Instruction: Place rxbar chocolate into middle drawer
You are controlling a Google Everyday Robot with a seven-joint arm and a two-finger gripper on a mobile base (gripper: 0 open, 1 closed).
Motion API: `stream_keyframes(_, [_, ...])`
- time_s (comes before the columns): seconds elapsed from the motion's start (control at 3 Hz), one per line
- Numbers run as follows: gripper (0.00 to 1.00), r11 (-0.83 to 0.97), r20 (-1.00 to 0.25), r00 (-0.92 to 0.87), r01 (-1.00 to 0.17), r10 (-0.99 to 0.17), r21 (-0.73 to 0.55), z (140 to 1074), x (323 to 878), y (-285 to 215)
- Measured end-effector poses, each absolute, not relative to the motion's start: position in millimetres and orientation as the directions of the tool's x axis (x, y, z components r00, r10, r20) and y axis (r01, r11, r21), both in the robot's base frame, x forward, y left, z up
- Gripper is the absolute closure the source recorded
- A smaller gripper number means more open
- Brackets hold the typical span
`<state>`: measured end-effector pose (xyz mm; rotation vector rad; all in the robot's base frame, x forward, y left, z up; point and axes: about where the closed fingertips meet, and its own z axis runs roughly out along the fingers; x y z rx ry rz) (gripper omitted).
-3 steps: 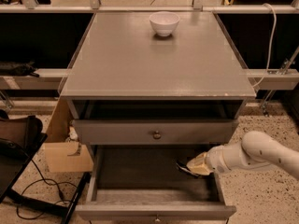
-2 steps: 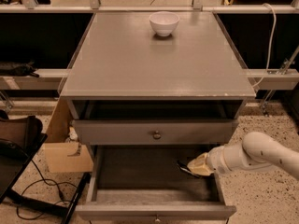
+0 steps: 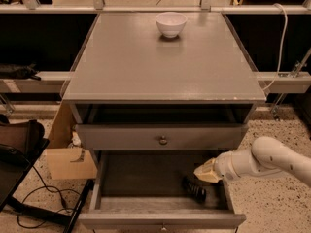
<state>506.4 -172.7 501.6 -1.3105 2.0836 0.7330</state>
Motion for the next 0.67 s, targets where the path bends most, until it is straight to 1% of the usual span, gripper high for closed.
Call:
stream_keyframes(0.33, [0.11,0.371,-0.708,-0.361,-0.917,-0.607,0.149,501.5,506.4,-172.6])
stream_keyframes(0.67, [0.0,0.371,-0.708,-0.361,-0.917,-0.607,0.149,501.5,506.4,-172.6])
